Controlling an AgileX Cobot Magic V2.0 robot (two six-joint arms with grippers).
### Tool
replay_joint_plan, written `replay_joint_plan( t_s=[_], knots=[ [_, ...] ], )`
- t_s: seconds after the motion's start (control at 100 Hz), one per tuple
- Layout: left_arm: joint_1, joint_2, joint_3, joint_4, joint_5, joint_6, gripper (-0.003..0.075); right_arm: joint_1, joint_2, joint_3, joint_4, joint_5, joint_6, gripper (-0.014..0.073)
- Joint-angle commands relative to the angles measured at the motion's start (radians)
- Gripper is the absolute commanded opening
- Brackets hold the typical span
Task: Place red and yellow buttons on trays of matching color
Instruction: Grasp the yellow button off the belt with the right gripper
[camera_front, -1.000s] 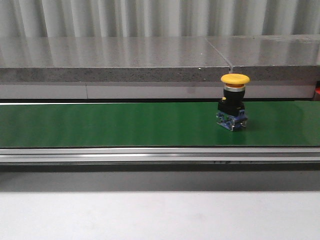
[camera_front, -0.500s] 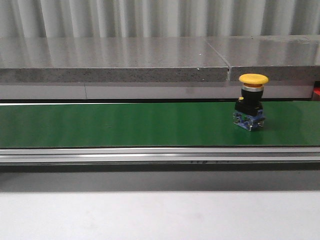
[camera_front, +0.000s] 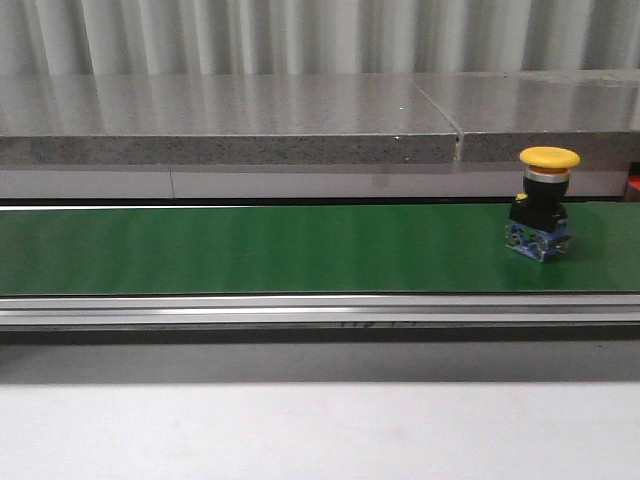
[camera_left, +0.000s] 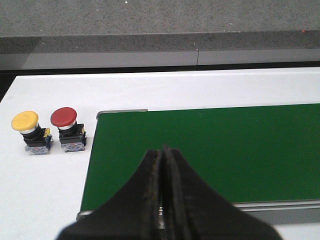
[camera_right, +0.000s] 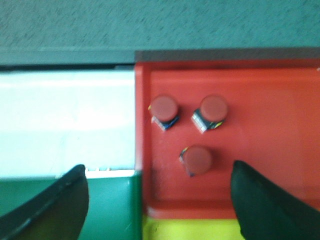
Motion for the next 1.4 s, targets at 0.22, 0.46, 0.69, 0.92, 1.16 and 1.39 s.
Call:
replay_joint_plan(
  t_s=[0.22,0.46,0.69,0.92,1.16,1.39],
  knots=[
    [-0.005,0.001,-0.028,-0.028,-0.073,0.003,-0.002,-0.001,-0.367,0.458,0.033,-0.208,-0.07,0.0581],
    [-0.005,0.001,-0.028,-0.028,-0.073,0.003,-0.002,0.079,-0.506,0.722,0.033,-0.262,-0.071,0.0581],
    [-0.005,0.001,-0.028,-0.028,-0.073,0.003,-0.002,0.218,-0.512,0.832,0.01,-0.31,-0.082,0.0581],
    [-0.005,0.001,-0.028,-0.028,-0.073,0.003,-0.002,0.335,-0.473,0.835,0.003,-0.333,-0.115,0.0581],
    [-0.005,0.001,-0.028,-0.028,-0.073,0.003,-0.002,0.413,-0.352,0.818,0.002,-0.414,-0.117,0.0581],
    [-0.005,0.001,-0.028,-0.028,-0.073,0.003,-0.002,0.413,-0.258,0.769,-0.004,-0.459,-0.117,0.0581]
  ],
)
